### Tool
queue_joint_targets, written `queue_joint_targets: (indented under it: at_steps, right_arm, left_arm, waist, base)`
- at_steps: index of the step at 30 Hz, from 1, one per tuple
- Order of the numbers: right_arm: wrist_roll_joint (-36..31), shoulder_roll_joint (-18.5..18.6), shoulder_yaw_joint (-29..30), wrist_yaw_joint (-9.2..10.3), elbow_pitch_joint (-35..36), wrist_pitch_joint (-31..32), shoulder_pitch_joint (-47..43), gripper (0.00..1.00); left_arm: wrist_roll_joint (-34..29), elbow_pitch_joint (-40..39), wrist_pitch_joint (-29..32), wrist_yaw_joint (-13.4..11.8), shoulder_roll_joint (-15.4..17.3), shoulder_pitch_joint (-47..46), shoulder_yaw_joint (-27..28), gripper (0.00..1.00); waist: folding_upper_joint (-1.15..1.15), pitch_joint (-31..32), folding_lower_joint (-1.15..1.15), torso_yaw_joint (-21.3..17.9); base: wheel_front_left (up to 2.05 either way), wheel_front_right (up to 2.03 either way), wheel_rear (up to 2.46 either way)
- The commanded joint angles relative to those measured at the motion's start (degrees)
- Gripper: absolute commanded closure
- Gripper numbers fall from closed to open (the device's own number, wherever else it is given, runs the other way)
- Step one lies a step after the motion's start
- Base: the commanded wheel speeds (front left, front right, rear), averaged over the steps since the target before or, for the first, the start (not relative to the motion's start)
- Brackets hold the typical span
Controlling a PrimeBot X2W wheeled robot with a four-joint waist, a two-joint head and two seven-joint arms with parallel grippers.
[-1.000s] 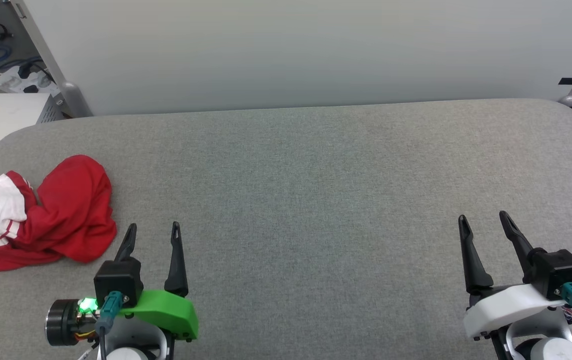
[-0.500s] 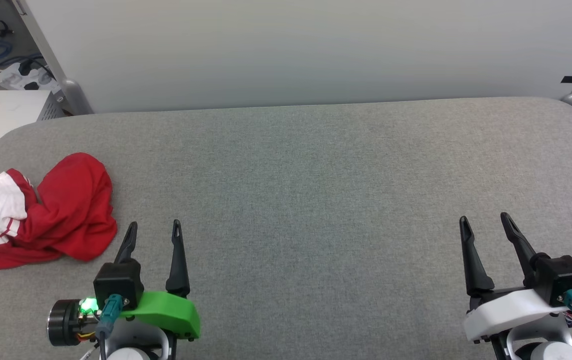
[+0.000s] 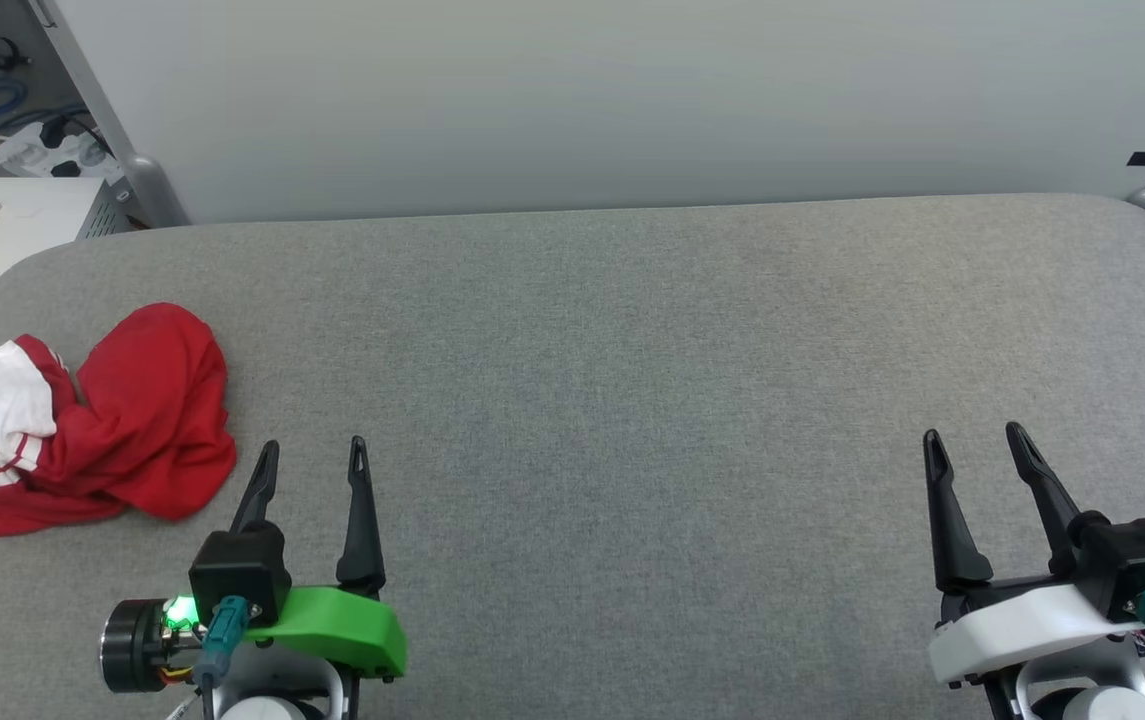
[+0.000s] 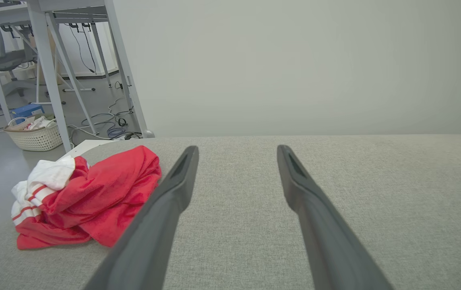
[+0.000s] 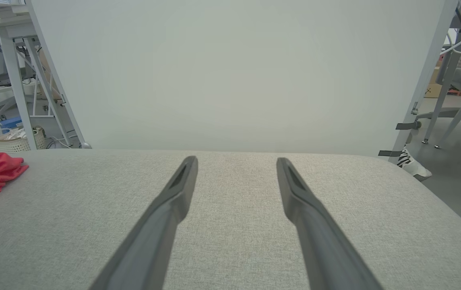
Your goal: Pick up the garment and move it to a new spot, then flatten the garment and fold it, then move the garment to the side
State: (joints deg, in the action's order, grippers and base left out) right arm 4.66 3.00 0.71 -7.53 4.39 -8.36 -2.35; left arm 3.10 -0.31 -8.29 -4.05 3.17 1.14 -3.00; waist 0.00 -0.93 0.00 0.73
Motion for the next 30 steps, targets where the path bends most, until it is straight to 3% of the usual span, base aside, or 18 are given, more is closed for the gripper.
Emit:
queue_joint_targets:
  at_steps: [1,30]
  right_arm:
    - [0.5,-0.1,-0.1,0.03,0.4,-0.6,-0.8,0.0]
    - [3.2,-0.1,0.1,0.04,-0.3,-4.3,-2.8,0.0]
  left_arm:
    - [0.6,0.1,-0.6,-0.1,-0.2,0.5,-0.1,0.0]
    - [1.4,1.2,-4.3,-1.1,-0.2,1.8,-1.4,0.0]
  waist:
    - [0.0,0.0,0.0,0.0]
    - [0.0,0.6,0.0,0.6]
  base:
    - [0.0,0.0,0.0]
    - [0.0,0.0,0.0]
